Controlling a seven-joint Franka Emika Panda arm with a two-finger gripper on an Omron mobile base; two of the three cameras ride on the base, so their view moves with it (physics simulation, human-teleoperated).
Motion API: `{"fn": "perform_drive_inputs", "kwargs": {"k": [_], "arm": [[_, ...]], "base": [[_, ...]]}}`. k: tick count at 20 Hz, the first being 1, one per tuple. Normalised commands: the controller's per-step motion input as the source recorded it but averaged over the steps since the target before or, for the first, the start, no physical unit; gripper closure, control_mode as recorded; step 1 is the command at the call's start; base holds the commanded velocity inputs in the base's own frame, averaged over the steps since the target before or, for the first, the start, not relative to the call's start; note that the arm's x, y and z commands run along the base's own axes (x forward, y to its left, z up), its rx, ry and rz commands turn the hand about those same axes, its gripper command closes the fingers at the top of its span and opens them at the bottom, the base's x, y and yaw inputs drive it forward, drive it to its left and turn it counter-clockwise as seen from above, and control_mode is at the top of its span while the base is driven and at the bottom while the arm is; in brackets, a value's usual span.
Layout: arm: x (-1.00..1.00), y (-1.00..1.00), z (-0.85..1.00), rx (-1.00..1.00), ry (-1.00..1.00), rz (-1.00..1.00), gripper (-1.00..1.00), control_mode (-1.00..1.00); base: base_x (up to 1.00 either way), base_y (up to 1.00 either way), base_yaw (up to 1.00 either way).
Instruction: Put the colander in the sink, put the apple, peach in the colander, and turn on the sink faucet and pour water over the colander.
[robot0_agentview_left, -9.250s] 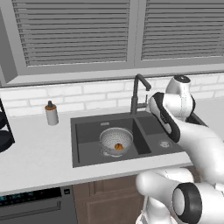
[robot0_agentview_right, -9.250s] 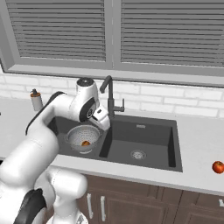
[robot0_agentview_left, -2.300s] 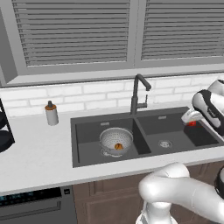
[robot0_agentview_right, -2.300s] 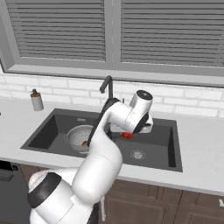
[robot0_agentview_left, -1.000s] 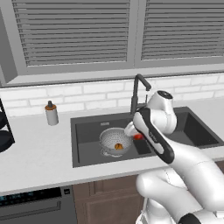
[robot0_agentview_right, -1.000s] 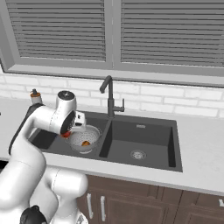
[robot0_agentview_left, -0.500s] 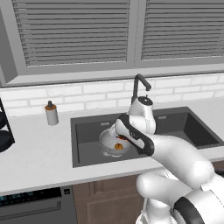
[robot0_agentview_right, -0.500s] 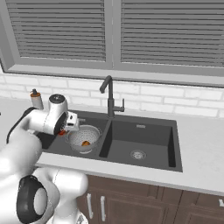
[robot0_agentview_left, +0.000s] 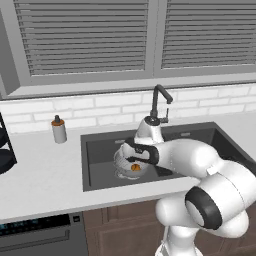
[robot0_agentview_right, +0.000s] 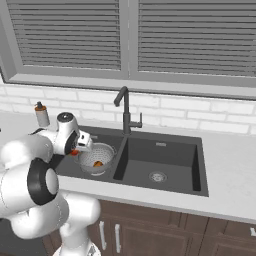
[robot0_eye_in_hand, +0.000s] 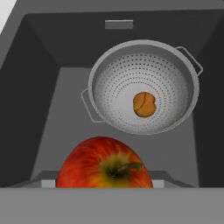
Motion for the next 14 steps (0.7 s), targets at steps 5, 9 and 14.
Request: {"fn": "perform_drive_inputs", "kwargs": {"k": [5, 9, 14], "arm": [[0.43, 0.0, -0.34, -0.06, 0.0, -0.11, 1.0, -1.0], [0.39, 0.0, -0.31, -0.03, 0.0, -0.1, 1.0, -1.0], [0.4, 0.0, -0.23, 0.0, 0.01, -0.1, 1.0, -1.0]], "base": [[0.0, 0.0, 0.0], [0.0, 0.0, 0.0], [0.0, 0.0, 0.0]]}}
